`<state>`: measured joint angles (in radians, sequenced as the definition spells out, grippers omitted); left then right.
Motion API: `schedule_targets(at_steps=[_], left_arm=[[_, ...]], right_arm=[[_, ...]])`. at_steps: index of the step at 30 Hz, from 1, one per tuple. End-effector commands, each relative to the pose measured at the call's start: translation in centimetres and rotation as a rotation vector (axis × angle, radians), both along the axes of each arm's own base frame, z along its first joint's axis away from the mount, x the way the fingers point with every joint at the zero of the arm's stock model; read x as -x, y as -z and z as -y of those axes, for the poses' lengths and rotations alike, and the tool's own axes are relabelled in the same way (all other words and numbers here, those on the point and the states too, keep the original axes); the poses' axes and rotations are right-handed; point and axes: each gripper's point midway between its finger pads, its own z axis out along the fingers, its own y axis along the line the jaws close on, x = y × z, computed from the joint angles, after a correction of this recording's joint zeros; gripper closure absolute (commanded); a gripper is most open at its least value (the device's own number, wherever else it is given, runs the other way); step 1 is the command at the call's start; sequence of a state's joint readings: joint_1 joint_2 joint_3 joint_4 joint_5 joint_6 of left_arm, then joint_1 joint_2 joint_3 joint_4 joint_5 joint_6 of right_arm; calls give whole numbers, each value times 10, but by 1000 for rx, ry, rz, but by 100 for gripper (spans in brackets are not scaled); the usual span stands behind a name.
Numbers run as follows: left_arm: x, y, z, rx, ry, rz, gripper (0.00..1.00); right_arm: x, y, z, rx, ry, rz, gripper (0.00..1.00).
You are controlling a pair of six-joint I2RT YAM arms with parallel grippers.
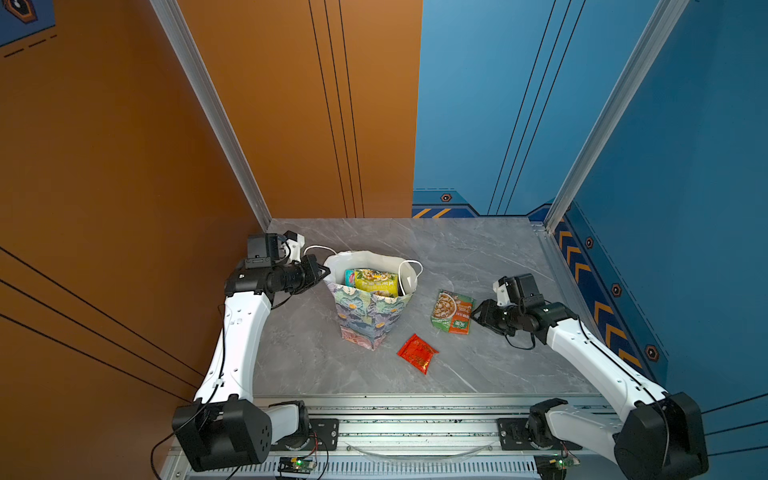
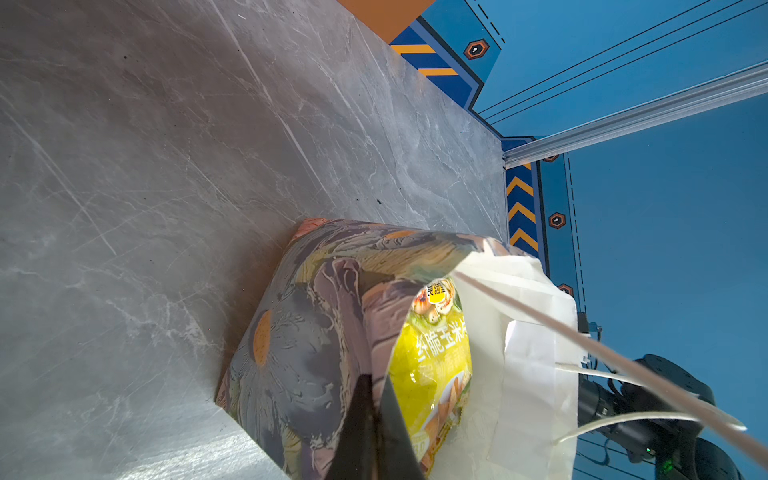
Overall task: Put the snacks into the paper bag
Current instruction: 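Lower the right gripper and close it on the green-and-red seasoning packet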
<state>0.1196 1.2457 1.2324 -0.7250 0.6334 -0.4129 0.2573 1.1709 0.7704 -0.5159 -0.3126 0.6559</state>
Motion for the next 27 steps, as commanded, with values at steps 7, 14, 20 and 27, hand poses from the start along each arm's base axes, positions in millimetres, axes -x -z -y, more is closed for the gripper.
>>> schedule_targets(at_steps=[7,14,20,27], left_arm=[[-11,-11,-3,10,-4,62,100],[-11,-11,-4,11,-5,65,100],[-11,-12,-3,14,-2,64,100],[-10,-12,-3,15,-1,65,100]], right_arm=[[-41,28,8,-6,120,40,55],[-53,53,8,18,144,10,56],[-60,70,5,24,147,-7,56],[-64,89,0,49,146,-38,56]])
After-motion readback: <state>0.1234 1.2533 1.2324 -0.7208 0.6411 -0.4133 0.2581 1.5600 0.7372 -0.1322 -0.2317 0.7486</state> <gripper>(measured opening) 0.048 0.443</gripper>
